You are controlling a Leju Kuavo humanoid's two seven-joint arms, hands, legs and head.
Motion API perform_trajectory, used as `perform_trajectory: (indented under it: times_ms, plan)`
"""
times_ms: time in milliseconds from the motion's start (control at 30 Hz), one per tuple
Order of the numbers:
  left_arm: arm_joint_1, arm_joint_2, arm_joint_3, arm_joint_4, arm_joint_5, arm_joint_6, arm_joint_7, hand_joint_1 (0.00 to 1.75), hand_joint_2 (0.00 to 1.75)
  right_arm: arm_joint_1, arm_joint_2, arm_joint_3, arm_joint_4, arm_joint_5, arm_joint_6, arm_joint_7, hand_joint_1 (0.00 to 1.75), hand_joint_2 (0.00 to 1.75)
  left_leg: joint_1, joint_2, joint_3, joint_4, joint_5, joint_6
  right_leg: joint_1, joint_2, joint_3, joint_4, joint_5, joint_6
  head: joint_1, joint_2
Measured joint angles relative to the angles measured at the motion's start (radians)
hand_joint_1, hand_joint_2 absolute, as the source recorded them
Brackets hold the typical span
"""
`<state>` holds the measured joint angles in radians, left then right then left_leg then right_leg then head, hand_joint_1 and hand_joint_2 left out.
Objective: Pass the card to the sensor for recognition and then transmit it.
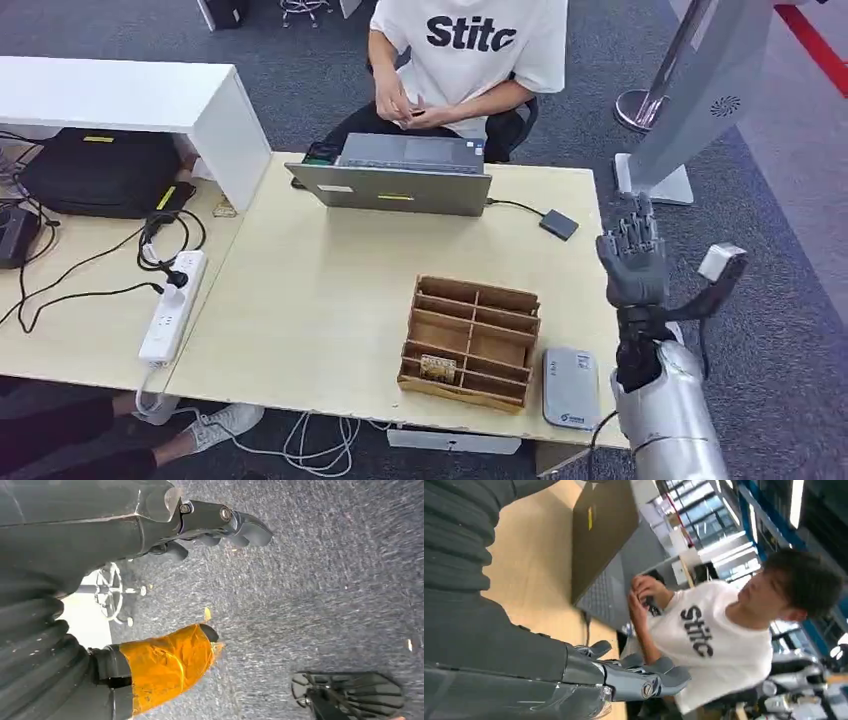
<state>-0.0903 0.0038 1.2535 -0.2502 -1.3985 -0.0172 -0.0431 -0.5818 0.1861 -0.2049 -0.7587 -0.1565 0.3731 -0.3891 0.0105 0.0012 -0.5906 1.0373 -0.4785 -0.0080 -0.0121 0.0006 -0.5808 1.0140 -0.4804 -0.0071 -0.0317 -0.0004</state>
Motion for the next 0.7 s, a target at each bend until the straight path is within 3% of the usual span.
perform_trajectory:
  times_ms: [67,200,300,500,667,700]
  plan:
    - [-0.006,0.001,0.000,0.000,0.001,0.002,0.001,0.00,1.75,0.022,-0.023,-0.053,0.017,-0.063,0.014,0.000,0.00,1.75,0.000,-0.001,0.001,0.000,-0.001,0.000,0.000,-0.001,0.001,-0.001,0.000,0.000,0.000,0.000]
    - [0.000,0.001,0.000,0.000,0.014,0.011,0.014,0.00,1.75,0.113,-0.121,-0.251,0.125,-0.249,0.073,-0.016,0.00,1.75,0.001,-0.014,0.001,0.000,-0.001,0.000,0.000,-0.013,0.006,-0.002,-0.006,0.004,0.000,0.000]
    - [0.005,0.001,0.000,0.000,0.023,0.019,0.021,0.00,1.75,0.207,-0.186,-0.395,0.232,-0.316,0.080,-0.024,0.00,1.75,0.000,-0.016,0.001,0.000,-0.004,0.003,0.000,-0.015,0.008,-0.003,-0.007,0.005,0.000,0.000]
    - [0.006,0.000,0.003,0.000,0.040,0.027,0.030,0.00,1.75,0.408,-0.217,-0.558,0.396,-0.269,-0.130,0.054,0.00,1.75,0.000,-0.012,0.002,-0.001,-0.008,0.004,0.000,-0.011,0.007,-0.003,-0.010,0.005,0.000,0.000]
    - [0.005,-0.006,0.004,0.000,0.048,0.031,0.033,0.00,1.75,0.490,-0.195,-0.581,0.483,-0.165,-0.374,0.244,0.00,1.75,0.001,-0.011,0.002,-0.001,-0.009,0.003,0.001,-0.010,0.008,-0.002,-0.012,0.003,0.000,0.000]
    - [0.005,-0.006,0.004,0.000,0.048,0.031,0.033,0.00,1.75,0.491,-0.194,-0.581,0.484,-0.162,-0.378,0.249,0.00,1.75,0.001,-0.011,0.002,-0.001,-0.009,0.003,0.001,-0.010,0.008,-0.002,-0.012,0.003,0.000,0.000]
